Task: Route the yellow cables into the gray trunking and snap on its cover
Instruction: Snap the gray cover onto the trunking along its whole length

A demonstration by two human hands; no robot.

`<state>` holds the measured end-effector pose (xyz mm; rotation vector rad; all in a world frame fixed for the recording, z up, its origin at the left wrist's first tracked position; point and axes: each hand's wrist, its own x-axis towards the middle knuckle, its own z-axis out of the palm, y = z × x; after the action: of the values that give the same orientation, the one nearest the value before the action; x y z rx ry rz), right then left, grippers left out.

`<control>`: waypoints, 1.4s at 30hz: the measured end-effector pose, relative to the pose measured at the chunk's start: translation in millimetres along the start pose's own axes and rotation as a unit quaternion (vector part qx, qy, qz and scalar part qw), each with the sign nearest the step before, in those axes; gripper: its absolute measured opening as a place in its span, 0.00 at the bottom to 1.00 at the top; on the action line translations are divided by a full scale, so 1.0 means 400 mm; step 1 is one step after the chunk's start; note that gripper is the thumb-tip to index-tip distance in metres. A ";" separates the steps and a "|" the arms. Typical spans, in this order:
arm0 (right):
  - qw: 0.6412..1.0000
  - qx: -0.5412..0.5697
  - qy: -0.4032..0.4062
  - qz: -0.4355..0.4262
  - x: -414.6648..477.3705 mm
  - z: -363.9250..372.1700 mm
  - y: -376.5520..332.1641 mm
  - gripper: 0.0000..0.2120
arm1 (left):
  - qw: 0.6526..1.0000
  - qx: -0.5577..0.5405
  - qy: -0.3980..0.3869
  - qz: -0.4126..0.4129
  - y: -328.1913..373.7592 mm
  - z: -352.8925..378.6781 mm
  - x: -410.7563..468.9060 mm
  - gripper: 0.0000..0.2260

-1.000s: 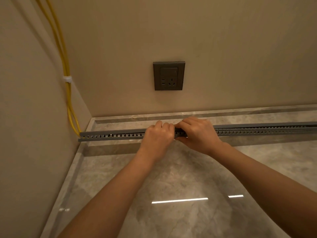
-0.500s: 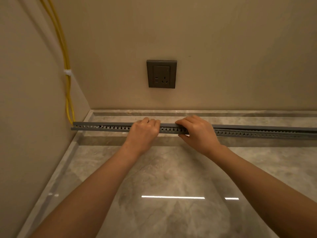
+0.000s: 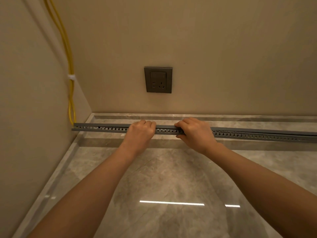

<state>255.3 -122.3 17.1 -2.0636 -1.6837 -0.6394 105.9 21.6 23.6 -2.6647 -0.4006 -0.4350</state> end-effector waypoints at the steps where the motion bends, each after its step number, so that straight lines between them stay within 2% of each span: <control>1: 1.000 -0.001 0.001 -0.003 0.000 0.003 0.002 0.16 | 1.000 0.000 0.002 0.000 -0.001 -0.001 0.001 0.17; 5: 1.000 -0.007 0.007 -0.020 -0.002 0.010 0.007 0.17 | 1.000 -0.009 0.009 0.001 -0.006 -0.014 0.012 0.13; 8: 1.000 -0.012 0.013 -0.023 -0.001 0.009 0.006 0.17 | 1.000 -0.003 -0.014 0.014 0.010 -0.032 0.027 0.05; 11: 0.999 -0.014 0.018 -0.028 0.000 0.007 0.007 0.18 | 1.000 -0.018 0.006 0.019 0.037 -0.038 0.041 0.04; 15: 0.999 -0.019 0.022 -0.027 0.001 0.010 0.008 0.17 | 0.998 -0.043 -0.002 0.040 0.091 -0.051 0.076 0.15; 17: 0.999 -0.013 0.027 -0.027 -0.001 0.014 0.013 0.15 | 0.998 -0.051 0.004 0.031 0.110 -0.048 0.087 0.17; 28: 0.999 0.031 0.009 0.000 -0.012 0.005 0.027 0.14 | 0.999 -0.032 0.013 0.037 0.116 -0.021 0.085 0.15; 38: 1.000 -0.020 0.010 -0.013 -0.054 -0.034 0.081 0.16 | 0.999 -0.034 0.022 0.019 0.109 -0.023 0.079 0.16; 42: 0.999 -0.035 0.013 -0.013 -0.048 -0.031 0.081 0.17 | 0.999 -0.036 0.002 0.007 0.111 -0.027 0.081 0.12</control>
<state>282.8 -151.1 15.6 -2.0757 -1.6983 -0.7405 147.7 -15.0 29.3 -2.7345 -0.3730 -0.4576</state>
